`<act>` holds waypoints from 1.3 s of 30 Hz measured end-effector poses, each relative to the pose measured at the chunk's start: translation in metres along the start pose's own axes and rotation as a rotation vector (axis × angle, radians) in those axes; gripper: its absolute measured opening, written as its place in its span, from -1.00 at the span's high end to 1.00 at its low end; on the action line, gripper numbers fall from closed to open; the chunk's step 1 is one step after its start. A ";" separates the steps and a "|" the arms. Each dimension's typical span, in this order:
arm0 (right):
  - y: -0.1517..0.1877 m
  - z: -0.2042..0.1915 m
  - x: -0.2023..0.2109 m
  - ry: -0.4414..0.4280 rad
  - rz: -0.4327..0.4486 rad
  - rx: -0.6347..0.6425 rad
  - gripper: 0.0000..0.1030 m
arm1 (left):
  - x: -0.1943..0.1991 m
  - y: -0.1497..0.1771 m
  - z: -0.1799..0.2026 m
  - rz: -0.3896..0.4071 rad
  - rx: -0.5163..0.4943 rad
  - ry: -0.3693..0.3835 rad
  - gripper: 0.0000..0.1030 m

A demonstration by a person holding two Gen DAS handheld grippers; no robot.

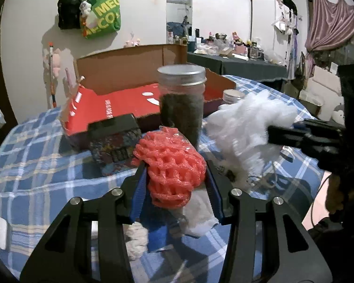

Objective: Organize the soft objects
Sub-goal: 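Carry the red mesh ball with the left tool while the right tool carries the loofah into the red-lined box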

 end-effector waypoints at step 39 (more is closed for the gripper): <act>-0.077 0.065 -0.024 0.167 0.072 0.125 0.63 | -0.035 -0.076 -0.061 0.024 -0.032 -0.051 0.14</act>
Point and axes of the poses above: each gripper's, at about its wrist camera, not at the fingertips, and x roughly against the way its jaws point, z to its right, y to its underside, the point moved 8 cm from there along -x, roughly the way its jaws point, and after that the axes turned 15 degrees about z, right-handed, at the moved point
